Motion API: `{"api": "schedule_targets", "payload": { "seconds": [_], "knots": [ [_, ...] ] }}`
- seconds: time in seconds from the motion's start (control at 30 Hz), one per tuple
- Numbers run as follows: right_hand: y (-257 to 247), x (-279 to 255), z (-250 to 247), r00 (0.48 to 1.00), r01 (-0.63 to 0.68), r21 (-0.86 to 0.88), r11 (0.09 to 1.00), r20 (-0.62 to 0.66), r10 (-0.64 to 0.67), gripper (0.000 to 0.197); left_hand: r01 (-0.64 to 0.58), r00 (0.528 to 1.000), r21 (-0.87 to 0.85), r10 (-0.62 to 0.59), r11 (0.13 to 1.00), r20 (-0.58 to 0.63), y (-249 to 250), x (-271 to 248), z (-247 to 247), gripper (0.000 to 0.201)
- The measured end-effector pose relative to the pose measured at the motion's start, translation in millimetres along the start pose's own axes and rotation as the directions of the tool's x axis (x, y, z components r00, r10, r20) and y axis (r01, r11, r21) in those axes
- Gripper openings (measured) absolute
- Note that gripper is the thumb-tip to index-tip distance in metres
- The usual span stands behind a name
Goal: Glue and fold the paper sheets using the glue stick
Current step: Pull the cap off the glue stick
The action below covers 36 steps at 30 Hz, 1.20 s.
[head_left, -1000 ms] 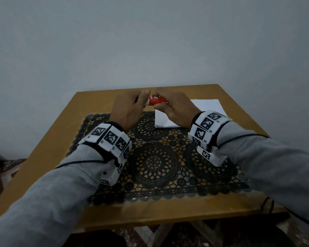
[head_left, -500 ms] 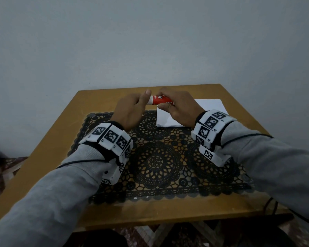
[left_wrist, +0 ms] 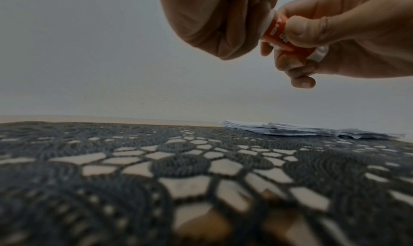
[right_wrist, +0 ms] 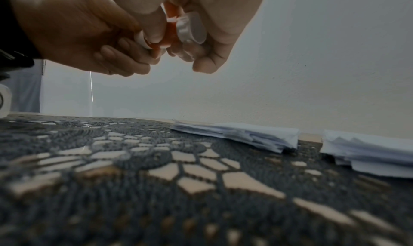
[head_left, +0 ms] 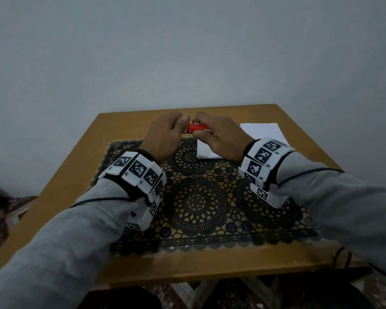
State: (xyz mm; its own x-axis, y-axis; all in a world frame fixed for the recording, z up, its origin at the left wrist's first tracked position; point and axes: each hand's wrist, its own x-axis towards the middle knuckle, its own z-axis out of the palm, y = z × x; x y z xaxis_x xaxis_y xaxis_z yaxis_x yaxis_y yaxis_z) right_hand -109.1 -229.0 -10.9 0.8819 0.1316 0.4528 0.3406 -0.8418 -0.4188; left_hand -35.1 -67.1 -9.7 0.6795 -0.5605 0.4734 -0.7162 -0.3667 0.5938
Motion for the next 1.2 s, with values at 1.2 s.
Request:
{"api": "schedule_targets", "payload": {
  "seconds": [1.2],
  "knots": [
    [-25,-2,0,0.999,-0.038,0.055,0.998,0.004,0.038,0.021,-0.043,0.995,-0.037,0.039,0.998,-0.090,12,2,-9,0.044]
  ]
}}
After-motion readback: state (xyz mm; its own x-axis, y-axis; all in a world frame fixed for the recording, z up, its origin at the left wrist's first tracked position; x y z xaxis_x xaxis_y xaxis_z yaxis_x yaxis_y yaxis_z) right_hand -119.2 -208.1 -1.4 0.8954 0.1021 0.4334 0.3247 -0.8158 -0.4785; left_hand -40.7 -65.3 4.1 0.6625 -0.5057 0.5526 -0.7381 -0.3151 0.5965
